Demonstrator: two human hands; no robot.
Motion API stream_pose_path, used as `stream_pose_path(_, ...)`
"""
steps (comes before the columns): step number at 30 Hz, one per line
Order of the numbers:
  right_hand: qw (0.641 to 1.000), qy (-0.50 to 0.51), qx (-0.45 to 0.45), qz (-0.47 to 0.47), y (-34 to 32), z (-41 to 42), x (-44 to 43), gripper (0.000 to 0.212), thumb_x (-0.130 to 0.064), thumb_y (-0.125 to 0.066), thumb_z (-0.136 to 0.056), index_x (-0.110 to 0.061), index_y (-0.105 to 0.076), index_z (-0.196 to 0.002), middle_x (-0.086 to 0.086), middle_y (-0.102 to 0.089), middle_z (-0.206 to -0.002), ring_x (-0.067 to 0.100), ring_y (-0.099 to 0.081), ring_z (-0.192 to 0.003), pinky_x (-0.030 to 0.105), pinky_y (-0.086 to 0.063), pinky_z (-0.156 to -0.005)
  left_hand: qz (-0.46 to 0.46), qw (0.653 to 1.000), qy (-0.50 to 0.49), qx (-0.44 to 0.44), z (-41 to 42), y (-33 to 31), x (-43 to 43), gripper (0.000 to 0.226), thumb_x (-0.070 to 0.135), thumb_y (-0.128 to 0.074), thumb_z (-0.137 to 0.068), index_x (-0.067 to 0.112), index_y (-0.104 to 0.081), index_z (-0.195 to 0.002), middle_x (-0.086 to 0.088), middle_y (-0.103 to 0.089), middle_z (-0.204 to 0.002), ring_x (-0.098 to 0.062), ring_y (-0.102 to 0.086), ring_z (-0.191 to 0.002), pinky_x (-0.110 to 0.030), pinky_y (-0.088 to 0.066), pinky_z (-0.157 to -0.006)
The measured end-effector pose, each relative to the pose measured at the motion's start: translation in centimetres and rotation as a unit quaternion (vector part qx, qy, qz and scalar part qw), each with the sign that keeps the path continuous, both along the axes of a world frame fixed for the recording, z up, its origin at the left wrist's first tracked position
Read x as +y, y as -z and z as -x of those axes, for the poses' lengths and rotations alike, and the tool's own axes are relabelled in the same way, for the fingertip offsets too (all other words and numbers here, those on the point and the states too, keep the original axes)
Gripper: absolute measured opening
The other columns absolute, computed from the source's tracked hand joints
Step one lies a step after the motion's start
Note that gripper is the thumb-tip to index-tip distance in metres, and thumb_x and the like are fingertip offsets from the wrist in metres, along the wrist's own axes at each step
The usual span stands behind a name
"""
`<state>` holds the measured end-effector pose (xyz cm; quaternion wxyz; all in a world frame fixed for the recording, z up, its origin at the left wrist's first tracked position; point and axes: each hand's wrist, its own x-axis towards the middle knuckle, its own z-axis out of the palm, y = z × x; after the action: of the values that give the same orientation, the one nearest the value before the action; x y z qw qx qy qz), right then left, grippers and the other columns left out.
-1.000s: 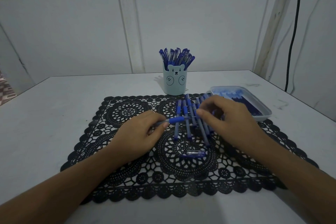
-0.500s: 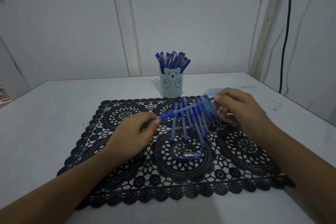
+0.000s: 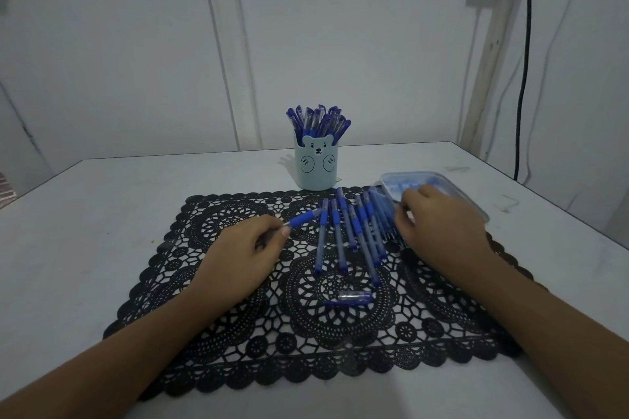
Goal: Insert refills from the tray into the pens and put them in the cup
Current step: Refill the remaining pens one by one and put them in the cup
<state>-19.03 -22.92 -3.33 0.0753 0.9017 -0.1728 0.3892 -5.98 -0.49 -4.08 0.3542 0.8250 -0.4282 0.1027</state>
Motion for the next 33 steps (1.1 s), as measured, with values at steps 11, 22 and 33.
stream_pose_path(11, 0.991, 0.011, 0.052, -0.126, -1.5, 0.5, 0.0, 0.03, -0.041, -0.042, -0.092, -0.016, -0.051, -0.078, -0.001, -0.053, -0.076, 0.017, -0.049, -0.065, 0.028, -0.037, -0.057, -0.002, 1.0, 0.002, -0.007, 0.2, -0.2, -0.1, 0.015, 0.032, -0.049, -0.091, 0.025, -0.063, -0.089, 0.005, -0.06, -0.071, -0.01, -0.053, -0.063, -0.028, -0.043, -0.057)
stream_pose_path(22, 0.939, 0.129, 0.152, -0.28, -0.5, -1.7, -5.1, 0.032, -0.04, -0.063, -0.08, -0.01, -0.072, -0.08, 0.007, -0.069, -0.086, 0.02, -0.059, -0.072, 0.03, -0.048, -0.065, -0.004, 1.0, -0.004, -0.003, 0.4, -0.2, -0.1, 0.016, 0.033, -0.049, -0.091, 0.025, -0.063, -0.091, 0.005, -0.061, -0.071, -0.01, -0.055, -0.065, -0.033, -0.047, -0.061)
stream_pose_path(33, 0.953, 0.088, 0.055, -0.283, -0.9, -1.7, -3.8, 0.021, -0.017, -0.053, -0.086, -0.007, -0.055, -0.068, 0.008, -0.053, -0.067, 0.022, -0.051, -0.064, 0.03, -0.038, -0.057, -0.003, 1.0, -0.005, 0.002, 0.4, -0.2, -0.1, 0.017, 0.034, -0.048, -0.091, 0.026, -0.063, -0.091, 0.006, -0.061, -0.073, -0.009, -0.054, -0.066, -0.031, -0.046, -0.061)
